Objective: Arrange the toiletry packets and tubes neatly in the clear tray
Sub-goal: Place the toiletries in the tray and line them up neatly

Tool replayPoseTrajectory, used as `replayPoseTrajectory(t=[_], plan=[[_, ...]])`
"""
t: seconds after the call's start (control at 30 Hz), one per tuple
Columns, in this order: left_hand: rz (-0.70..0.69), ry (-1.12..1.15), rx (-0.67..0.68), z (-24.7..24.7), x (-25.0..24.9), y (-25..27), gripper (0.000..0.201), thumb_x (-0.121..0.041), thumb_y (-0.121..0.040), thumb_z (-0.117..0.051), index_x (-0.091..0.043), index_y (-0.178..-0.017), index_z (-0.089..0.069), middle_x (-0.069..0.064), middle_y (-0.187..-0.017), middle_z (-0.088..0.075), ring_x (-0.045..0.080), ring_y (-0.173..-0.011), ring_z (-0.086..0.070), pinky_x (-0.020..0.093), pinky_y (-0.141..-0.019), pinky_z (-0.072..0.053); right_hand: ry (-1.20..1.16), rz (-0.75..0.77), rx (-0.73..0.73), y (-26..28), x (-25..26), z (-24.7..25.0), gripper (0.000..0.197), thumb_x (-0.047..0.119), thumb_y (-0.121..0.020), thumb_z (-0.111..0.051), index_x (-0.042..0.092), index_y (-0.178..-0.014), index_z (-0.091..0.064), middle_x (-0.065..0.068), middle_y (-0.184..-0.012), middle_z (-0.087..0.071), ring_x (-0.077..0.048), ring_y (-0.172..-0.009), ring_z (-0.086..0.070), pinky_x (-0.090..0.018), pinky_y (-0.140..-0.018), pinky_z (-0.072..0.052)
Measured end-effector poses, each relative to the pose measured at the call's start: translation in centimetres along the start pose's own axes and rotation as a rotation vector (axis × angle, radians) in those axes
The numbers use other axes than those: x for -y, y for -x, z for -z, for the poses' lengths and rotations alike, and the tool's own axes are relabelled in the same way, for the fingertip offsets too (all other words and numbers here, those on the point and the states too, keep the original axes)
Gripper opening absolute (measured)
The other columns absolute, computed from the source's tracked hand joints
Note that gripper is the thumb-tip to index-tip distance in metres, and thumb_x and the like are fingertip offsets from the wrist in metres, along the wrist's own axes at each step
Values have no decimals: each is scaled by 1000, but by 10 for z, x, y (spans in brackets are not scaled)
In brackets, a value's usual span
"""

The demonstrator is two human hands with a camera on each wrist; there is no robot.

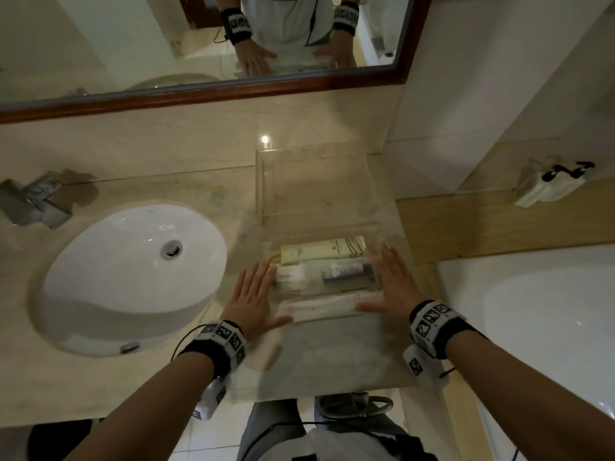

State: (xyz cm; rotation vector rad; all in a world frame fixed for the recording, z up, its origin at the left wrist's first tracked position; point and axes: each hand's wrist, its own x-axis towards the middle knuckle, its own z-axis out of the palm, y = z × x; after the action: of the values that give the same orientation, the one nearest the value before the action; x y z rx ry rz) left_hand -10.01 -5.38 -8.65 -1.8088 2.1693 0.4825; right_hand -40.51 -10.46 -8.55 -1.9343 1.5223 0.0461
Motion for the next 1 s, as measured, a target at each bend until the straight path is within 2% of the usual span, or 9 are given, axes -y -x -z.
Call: replayPoseTrajectory(t=[0.03, 0.07, 0.17, 0.23, 0.47, 0.53, 0.6, 0.87, 1.0], plan=[[-3, 6, -16, -1, 2, 1, 115, -87, -71, 0, -4, -146, -27, 14, -154, -29, 33, -140, -33, 32, -114, 10, 14, -1, 24, 2, -2, 2, 113, 55, -68, -73, 33, -148, 4, 4, -157, 22, -23, -145, 20, -41, -117, 3], [-10, 29, -18, -2, 4, 2, 117, -88, -69, -2, -4, -147, -24, 14, -156, -26, 32, -143, -29, 32, -116, 9, 28, -6, 29, 3, -4, 3, 114, 56, -68, -72, 33, -148, 5, 3, -157, 22, -23, -145, 20, -40, -116, 4], [-9, 73, -21, -1, 5, 0, 128, -92, -53, 3, -11, -152, -2, 6, -161, 5, 25, -149, 4, 35, -118, 10, 25, -41, 1, 1, -7, 3, 116, 58, -66, -72, 36, -147, 8, 1, -158, 19, -23, -145, 17, -40, -117, 3], [2, 63, -28, -1, 2, -3, 129, -91, -50, 5, -12, -152, 2, 6, -161, 9, 24, -149, 8, 36, -118, 9, 26, -44, 13, 0, -5, 3, 116, 56, -67, -73, 36, -147, 8, 0, -158, 20, -23, -146, 17, -40, -118, 1], [-10, 67, -46, 3, 1, -7, 133, -93, -46, 7, -12, -152, 0, 6, -161, 8, 23, -149, 8, 36, -119, 10, 12, -18, -32, -1, -9, -1, 111, 56, -70, -70, 34, -148, 6, 0, -159, 16, -22, -147, 13, -38, -118, 1], [10, 59, -35, 2, 0, -8, 135, -96, -48, -2, -11, -152, -1, 6, -161, 8, 24, -149, 7, 37, -119, 9, 9, -33, -32, 0, -9, -1, 112, 55, -69, -72, 34, -148, 6, -1, -159, 16, -22, -146, 14, -37, -118, 1], [32, 49, -36, 2, 0, -9, 126, -89, -54, -13, -11, -152, -1, 6, -161, 8, 24, -149, 7, 37, -120, 8, 1, -45, -25, 0, -9, -2, 114, 55, -68, -73, 36, -148, 6, 0, -159, 16, -22, -146, 14, -39, -118, 0], [32, 87, -43, 3, -1, -6, 122, -85, -56, -16, -12, -152, 1, 5, -161, 7, 22, -149, 7, 36, -120, 7, -34, -39, -40, 0, -9, -5, 109, 54, -69, -72, 36, -148, 1, 1, -159, 12, -23, -147, 8, -43, -118, -4], [22, 142, -61, 6, -5, -4, 131, -95, -50, 3, -13, -152, 0, 3, -161, 6, 21, -149, 7, 33, -118, 9, -44, 2, -81, -1, -5, -3, 94, 56, -78, -63, 30, -149, -7, -1, -160, 4, -22, -147, 3, -44, -120, -7]])
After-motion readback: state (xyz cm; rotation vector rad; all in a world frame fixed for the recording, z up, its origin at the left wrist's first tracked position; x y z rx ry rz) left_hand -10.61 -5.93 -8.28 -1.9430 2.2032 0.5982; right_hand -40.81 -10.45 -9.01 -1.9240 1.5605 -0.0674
